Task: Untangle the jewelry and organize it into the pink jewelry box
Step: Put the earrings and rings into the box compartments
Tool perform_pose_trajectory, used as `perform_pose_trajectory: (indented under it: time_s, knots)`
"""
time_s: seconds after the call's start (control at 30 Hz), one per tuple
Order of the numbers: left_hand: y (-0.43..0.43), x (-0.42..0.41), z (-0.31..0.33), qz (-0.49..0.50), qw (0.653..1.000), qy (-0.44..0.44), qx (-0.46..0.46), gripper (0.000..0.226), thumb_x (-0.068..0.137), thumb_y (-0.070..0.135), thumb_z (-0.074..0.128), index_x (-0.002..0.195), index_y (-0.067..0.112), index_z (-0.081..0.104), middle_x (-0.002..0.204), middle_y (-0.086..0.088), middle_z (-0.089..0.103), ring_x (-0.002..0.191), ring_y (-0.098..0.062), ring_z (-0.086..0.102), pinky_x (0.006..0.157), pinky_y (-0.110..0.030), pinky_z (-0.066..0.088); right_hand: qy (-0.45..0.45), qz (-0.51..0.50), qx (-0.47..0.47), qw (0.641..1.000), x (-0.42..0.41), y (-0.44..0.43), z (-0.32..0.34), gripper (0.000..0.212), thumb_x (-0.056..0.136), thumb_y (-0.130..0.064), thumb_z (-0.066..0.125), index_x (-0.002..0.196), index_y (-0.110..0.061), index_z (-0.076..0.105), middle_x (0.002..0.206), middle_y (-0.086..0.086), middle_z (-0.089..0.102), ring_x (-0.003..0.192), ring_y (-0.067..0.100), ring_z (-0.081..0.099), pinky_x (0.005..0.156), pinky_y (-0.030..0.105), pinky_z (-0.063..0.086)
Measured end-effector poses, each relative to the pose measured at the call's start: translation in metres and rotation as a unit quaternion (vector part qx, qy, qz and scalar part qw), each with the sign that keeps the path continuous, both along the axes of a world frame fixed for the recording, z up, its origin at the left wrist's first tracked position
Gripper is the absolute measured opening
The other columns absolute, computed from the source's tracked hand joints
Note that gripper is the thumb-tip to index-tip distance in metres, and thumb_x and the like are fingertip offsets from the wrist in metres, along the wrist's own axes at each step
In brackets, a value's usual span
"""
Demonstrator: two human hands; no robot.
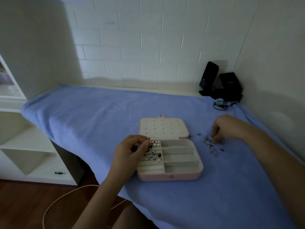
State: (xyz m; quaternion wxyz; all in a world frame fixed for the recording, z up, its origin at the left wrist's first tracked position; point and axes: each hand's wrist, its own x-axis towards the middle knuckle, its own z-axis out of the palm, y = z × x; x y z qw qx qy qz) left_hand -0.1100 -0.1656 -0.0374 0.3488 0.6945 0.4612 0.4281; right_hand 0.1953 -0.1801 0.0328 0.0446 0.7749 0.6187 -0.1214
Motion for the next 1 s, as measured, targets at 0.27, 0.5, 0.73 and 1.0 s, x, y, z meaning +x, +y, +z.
perform_pose_trajectory:
  time_s: [0.27, 0.5, 0.73, 1.0]
  knots:
    - [-0.005, -0.002, -0.002, 0.007, 0.998, -0.056, -0.010, 0.020, 0.091, 0.013, 0.057, 0.079, 0.019, 0.073, 0.099, 0.013, 0.066, 0.085, 0.007, 0.061, 0.066, -0.007, 0.046, -0.092, 0.002, 0.049, 0.995, -0.003, 0.004, -0.008, 0.009, 0.080, -0.005, 0.064, 0.077, -0.008, 0.072, 0.064, -0.003, 0.057, 0.055, 0.010, 0.045, 0.048, 0.016, 0.029]
    - [-0.005, -0.004, -0.007, 0.009, 0.998, -0.063, 0.003, 0.019, 0.091, 0.014, 0.058, 0.080, 0.015, 0.074, 0.100, 0.012, 0.066, 0.085, 0.004, 0.062, 0.068, -0.009, 0.048, 0.205, 0.024, 0.314, 0.927, -0.035, -0.010, 0.016, 0.011, 0.081, -0.012, 0.072, 0.089, -0.018, 0.074, 0.082, -0.007, 0.070, 0.069, -0.008, 0.060, 0.066, 0.003, 0.042]
    - [-0.005, -0.005, -0.007, 0.005, 0.996, -0.084, 0.002, 0.019, 0.090, 0.013, 0.058, 0.079, 0.015, 0.073, 0.099, 0.010, 0.067, 0.083, 0.003, 0.064, 0.065, -0.009, 0.048, 0.572, 0.059, 0.190, 0.796, -0.083, -0.018, 0.027, 0.018, 0.073, -0.008, 0.068, 0.091, -0.008, 0.070, 0.079, 0.007, 0.074, 0.072, 0.012, 0.069, 0.068, 0.017, 0.055]
    - [-0.003, -0.012, 0.000, -0.063, 0.985, -0.149, -0.060, 0.013, 0.083, 0.018, 0.066, 0.094, 0.016, 0.071, 0.101, 0.005, 0.069, 0.085, -0.003, 0.067, 0.067, -0.014, 0.052, 0.654, 0.058, 0.124, 0.744, -0.114, -0.010, 0.008, 0.026, 0.069, -0.008, 0.067, 0.095, -0.005, 0.069, 0.081, 0.010, 0.073, 0.074, 0.014, 0.070, 0.066, 0.018, 0.055]
